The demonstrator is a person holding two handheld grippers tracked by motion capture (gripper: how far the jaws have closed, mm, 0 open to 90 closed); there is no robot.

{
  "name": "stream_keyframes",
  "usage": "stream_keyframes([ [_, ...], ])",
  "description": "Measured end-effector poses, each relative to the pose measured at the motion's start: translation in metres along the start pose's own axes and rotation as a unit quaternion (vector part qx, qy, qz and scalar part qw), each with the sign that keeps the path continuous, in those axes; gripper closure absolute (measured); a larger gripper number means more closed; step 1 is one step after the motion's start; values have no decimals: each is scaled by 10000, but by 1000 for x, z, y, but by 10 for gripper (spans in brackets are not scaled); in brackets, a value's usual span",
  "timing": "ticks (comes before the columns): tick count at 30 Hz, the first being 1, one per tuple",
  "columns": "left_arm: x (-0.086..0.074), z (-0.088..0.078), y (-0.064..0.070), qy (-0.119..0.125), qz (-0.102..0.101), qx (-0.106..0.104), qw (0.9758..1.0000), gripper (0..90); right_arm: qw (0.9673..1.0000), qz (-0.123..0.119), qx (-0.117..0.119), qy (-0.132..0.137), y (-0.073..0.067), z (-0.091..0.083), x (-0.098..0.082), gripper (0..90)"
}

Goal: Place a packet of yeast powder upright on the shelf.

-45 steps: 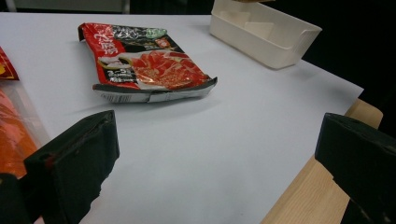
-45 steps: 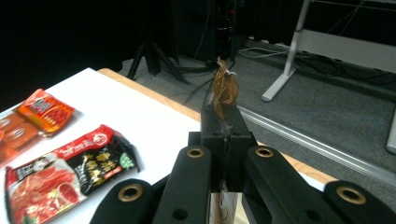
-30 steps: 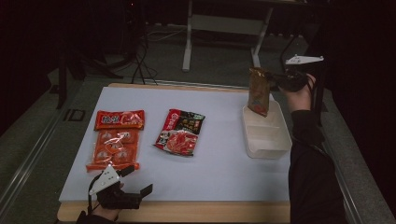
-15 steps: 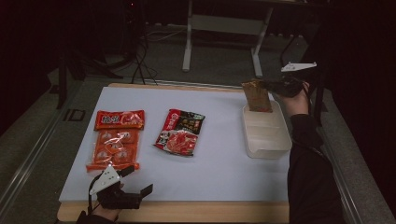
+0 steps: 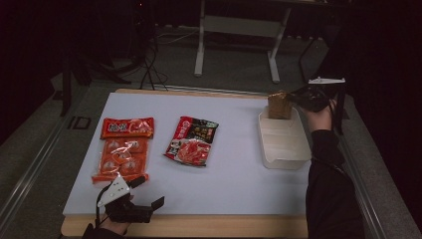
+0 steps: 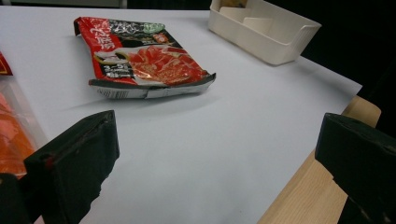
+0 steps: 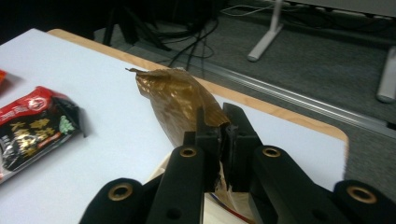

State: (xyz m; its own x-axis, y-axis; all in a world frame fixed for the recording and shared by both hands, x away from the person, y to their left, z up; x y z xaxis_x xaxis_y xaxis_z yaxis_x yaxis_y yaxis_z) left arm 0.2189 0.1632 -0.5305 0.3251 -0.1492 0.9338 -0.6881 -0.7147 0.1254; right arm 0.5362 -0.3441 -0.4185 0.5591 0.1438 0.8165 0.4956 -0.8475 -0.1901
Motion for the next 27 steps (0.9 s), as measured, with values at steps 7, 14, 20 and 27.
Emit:
stream_keyframes([
  [7, 1, 1, 0, 1, 21, -9, 10000, 2, 9999, 100, 20, 134, 1, -10, 0, 764],
  [14, 1, 3, 1, -7, 55, -24, 10000, 2, 9987, 32, 1, 499, -8, -30, 8, 664],
  [20, 4, 4, 0, -31, 227, 43, 9997, 2, 9967, 52, 187, 788, -33, -56, 6, 574],
  [27, 11, 8, -2, -19, 219, 36, 9998, 2, 9951, -162, 288, 935, -77, -77, -11, 312],
])
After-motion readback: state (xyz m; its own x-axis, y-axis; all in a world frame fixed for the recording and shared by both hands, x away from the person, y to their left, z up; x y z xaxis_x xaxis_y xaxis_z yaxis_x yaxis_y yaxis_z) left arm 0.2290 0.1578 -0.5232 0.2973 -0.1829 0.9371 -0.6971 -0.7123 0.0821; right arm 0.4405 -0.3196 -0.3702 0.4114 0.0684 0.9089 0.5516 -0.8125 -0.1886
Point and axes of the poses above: each handheld gripper's, and its own axes: z roughly forward along the jaws, x roughly out of its top, y roughly to its right, the point moved 4 cm from there along z, roughly forward along the jaws, and after that the axes turned 7 degrees about z, right-handed, at the moved point
